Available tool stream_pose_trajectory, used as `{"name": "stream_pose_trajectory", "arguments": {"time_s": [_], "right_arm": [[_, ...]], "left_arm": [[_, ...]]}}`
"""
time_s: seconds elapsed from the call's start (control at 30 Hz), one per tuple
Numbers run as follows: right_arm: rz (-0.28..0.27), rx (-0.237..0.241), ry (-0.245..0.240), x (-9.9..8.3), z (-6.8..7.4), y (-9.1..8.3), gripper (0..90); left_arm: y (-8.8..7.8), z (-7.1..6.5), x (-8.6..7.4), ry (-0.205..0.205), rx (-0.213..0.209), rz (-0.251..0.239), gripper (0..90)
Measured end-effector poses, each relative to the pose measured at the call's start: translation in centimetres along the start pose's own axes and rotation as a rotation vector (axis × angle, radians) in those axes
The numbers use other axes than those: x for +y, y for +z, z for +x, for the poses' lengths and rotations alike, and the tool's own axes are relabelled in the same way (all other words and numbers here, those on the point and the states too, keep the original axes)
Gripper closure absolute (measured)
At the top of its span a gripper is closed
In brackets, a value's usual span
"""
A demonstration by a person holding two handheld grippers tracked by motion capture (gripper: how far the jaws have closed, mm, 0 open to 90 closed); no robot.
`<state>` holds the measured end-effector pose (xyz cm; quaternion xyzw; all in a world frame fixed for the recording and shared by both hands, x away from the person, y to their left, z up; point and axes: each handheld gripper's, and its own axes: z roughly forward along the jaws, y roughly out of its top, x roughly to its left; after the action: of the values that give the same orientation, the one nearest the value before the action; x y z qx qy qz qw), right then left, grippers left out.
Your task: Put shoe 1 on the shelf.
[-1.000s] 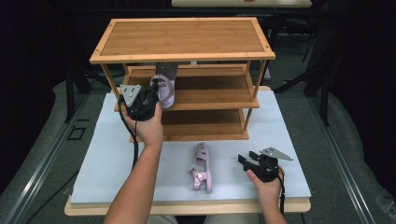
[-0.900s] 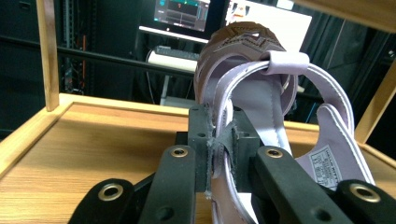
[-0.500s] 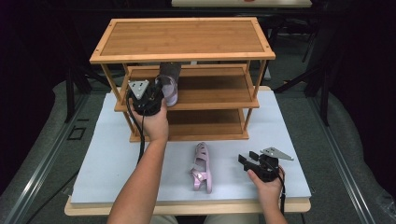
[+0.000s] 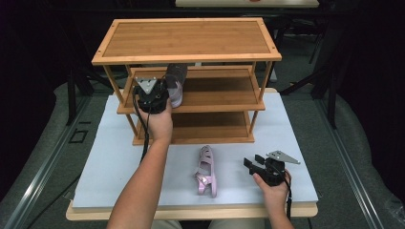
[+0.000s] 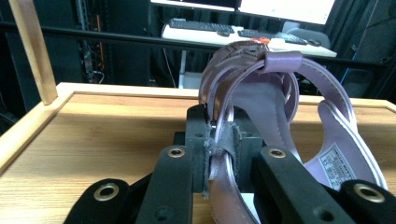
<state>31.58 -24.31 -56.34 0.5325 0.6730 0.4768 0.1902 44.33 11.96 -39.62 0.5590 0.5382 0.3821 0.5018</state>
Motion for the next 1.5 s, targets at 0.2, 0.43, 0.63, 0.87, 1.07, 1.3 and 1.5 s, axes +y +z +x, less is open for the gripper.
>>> {"name": "stream_pose_trajectory", "arguments": {"time_s": [0.2,0.43,0.63,0.87,1.07,1.3,1.5], "right_arm": [[-0.002,-0.008,-0.027,0.1,0.5,-0.3,44.1],[-0.020,-0.006,-0.035,0.2,0.6,-0.4,44.1],[-0.018,-0.005,-0.036,0.2,0.8,-0.4,44.1],[-0.022,-0.011,-0.040,0.2,0.9,-0.4,44.0],[-0.019,-0.019,-0.068,0.3,1.3,-0.4,43.8],[-0.015,-0.013,-0.094,0.3,2.1,-0.5,43.7],[-0.014,-0.018,-0.140,0.3,3.1,-0.4,43.5]], "left_arm": [[0.7,-0.1,0.2,-0.018,-0.002,0.036,78.0],[1.3,0.0,0.5,-0.037,-0.023,0.053,74.5],[1.3,0.2,0.7,-0.008,-0.030,0.020,68.1],[0.7,0.5,1.0,-0.023,-0.059,0.004,61.2],[-1.3,0.5,1.6,-0.001,-0.090,-0.015,57.8],[-4.9,1.2,1.7,0.022,-0.139,-0.071,55.2],[-7.4,3.5,0.1,0.049,-0.157,-0.052,54.6]]}}
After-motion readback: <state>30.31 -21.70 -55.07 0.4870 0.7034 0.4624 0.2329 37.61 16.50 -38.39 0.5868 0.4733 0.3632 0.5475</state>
